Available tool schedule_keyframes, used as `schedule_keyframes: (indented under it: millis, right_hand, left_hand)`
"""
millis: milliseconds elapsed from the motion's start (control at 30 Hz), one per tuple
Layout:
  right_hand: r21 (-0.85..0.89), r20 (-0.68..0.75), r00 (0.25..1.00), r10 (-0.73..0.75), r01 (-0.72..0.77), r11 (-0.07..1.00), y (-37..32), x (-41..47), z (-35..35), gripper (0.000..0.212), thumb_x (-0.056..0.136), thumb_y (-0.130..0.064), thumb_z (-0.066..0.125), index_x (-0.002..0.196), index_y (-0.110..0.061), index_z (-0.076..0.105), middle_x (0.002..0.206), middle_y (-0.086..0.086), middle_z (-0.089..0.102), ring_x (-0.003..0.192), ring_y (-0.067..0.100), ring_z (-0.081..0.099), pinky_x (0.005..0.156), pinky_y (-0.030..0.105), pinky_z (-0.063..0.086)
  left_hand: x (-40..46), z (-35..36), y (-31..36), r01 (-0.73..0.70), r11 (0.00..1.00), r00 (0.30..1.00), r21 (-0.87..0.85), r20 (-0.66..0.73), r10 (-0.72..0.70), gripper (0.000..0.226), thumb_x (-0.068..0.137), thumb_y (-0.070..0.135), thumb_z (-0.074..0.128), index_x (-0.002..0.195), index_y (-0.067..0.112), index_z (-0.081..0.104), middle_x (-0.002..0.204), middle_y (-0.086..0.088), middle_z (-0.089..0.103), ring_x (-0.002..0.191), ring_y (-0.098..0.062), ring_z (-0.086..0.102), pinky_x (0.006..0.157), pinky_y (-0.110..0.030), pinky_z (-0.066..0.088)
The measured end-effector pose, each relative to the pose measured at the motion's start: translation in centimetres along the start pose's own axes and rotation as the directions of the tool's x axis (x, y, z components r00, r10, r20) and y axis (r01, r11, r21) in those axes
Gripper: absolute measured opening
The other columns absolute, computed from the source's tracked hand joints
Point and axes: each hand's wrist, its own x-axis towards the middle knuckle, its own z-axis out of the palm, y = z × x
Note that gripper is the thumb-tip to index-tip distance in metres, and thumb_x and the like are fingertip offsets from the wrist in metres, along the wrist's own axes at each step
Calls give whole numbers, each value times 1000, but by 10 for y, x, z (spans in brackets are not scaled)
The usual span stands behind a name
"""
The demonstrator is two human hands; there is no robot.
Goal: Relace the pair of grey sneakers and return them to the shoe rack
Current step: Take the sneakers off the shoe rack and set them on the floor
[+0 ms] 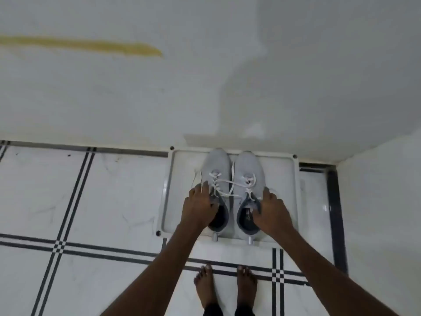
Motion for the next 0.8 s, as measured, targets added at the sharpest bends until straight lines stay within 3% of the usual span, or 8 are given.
schedule_keyframes:
  millis: [167,400,533,633,800]
  right_hand:
    - [165,56,981,186,-192,967,15,16,38,46,83,-23,68,119,-3,48,105,20,68,98,41,65,78,37,48]
    - [172,7,975,223,-221,960,14,24,47,23,83,-6,59,105,-1,56,99,24,69,91,45,65,75,40,50]
    - [221,-17,975,224,-214,951,12,12,38,17,84,-3,55,101,1,58,97,22,69,91,43,65,69,32,40]
    - [255,-25,972,233,-219,942,10,-7,28,15,83,-3,54,97,0,59,98,22,68,91,43,63,71,33,40]
    - [241,-99,975,197,-169,956,12,-50,11,10,86,-6,55,93,-1,59,92,20,68,87,41,64,66,31,36]
  left_hand:
    - [20,39,-21,73,994,996,-85,-36,-77,43,91,19,56,130,15,39,116,-14,57,90,-39,65,70,-43,50]
    - [26,48,-30,101,994,989,-49,-105,-106,51,92,10,51,141,17,43,105,-15,67,90,-37,66,74,-41,50]
    - [11,34,-26,118,986,975,-117,-175,-138,37,89,7,54,125,13,60,99,-15,73,90,-37,68,74,-42,54]
    - [-14,20,-20,124,981,967,-147,-206,-153,32,88,10,56,118,16,65,93,-12,74,86,-35,68,71,-41,56]
    - [-66,6,-14,102,961,950,-257,-261,-171,42,88,10,61,129,16,63,109,-12,74,98,-33,69,85,-41,56]
